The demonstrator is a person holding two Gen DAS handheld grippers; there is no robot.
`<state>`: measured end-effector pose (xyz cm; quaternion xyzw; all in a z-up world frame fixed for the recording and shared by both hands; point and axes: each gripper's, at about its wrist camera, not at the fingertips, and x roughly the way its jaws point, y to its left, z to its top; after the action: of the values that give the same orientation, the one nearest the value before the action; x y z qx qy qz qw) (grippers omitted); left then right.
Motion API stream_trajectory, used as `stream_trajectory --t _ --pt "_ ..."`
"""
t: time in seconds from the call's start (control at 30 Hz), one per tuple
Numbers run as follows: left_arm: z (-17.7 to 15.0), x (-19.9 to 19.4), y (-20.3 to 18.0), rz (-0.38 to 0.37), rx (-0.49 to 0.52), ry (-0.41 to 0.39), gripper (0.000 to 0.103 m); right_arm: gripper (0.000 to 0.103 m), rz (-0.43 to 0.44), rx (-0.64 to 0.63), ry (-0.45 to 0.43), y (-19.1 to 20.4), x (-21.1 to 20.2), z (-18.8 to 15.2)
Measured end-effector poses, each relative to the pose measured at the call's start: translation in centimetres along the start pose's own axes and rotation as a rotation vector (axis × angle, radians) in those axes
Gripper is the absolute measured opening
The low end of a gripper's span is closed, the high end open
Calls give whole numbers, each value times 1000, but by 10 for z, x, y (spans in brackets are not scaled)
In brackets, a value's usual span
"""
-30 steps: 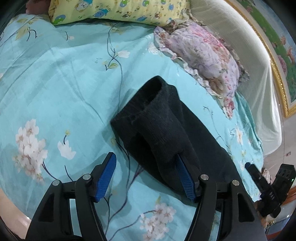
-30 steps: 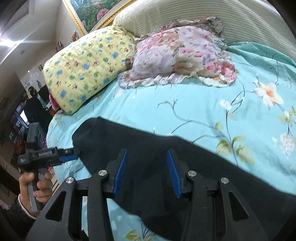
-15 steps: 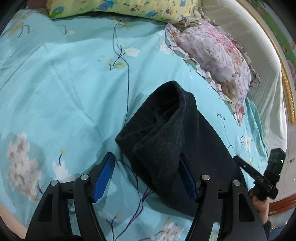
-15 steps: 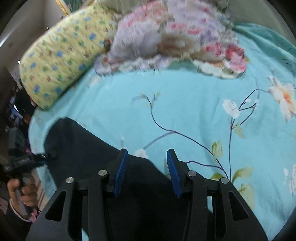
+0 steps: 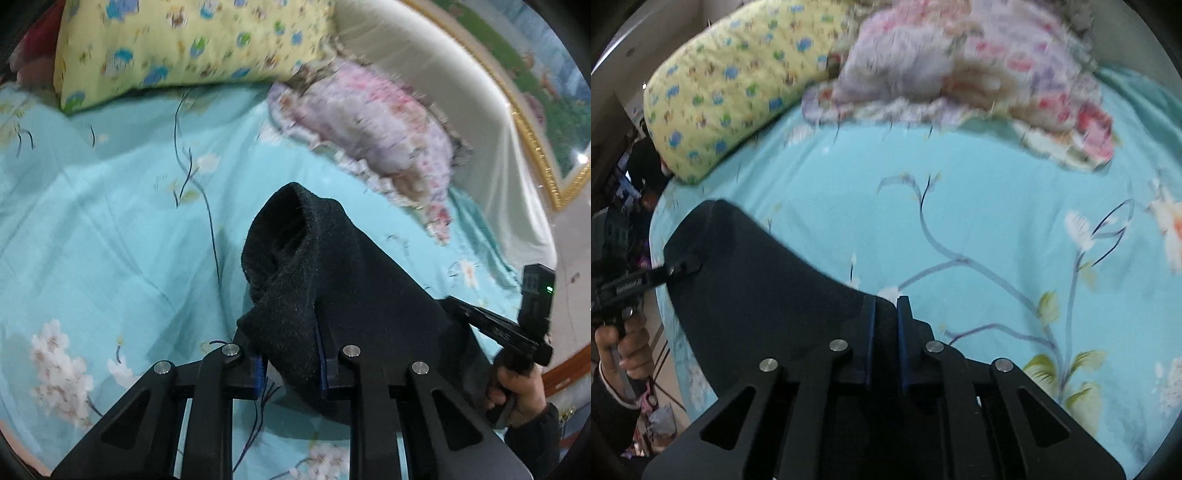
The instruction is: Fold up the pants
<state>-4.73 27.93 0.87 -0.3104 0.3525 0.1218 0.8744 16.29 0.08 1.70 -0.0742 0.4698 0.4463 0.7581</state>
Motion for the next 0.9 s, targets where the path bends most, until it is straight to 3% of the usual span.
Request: stream_trajectory --t 0.1,0.27,0.43,0.57,0.7,0.77,0.9 --pt "1 -3 1 0 28 -12 20 9 -27 -11 -29 3 -3 8" --pt "-3 16 10 52 48 24 20 9 -76 -47 4 10 20 12" --pt "-6 14 14 94 46 27 39 15 -82 2 10 4 24 7" --pt "0 -9 13 102 31 -27 54 21 -96 63 -63 0 -8 0" --pt "7 -29 -2 86 50 -69 55 47 -73 144 -170 -3 -50 -20" --pt "9 -31 -17 68 76 -69 60 48 -73 182 -225 -4 -76 -39" --pt "5 -24 -57 14 170 -39 60 48 -85 254 -293 -11 -117 -81"
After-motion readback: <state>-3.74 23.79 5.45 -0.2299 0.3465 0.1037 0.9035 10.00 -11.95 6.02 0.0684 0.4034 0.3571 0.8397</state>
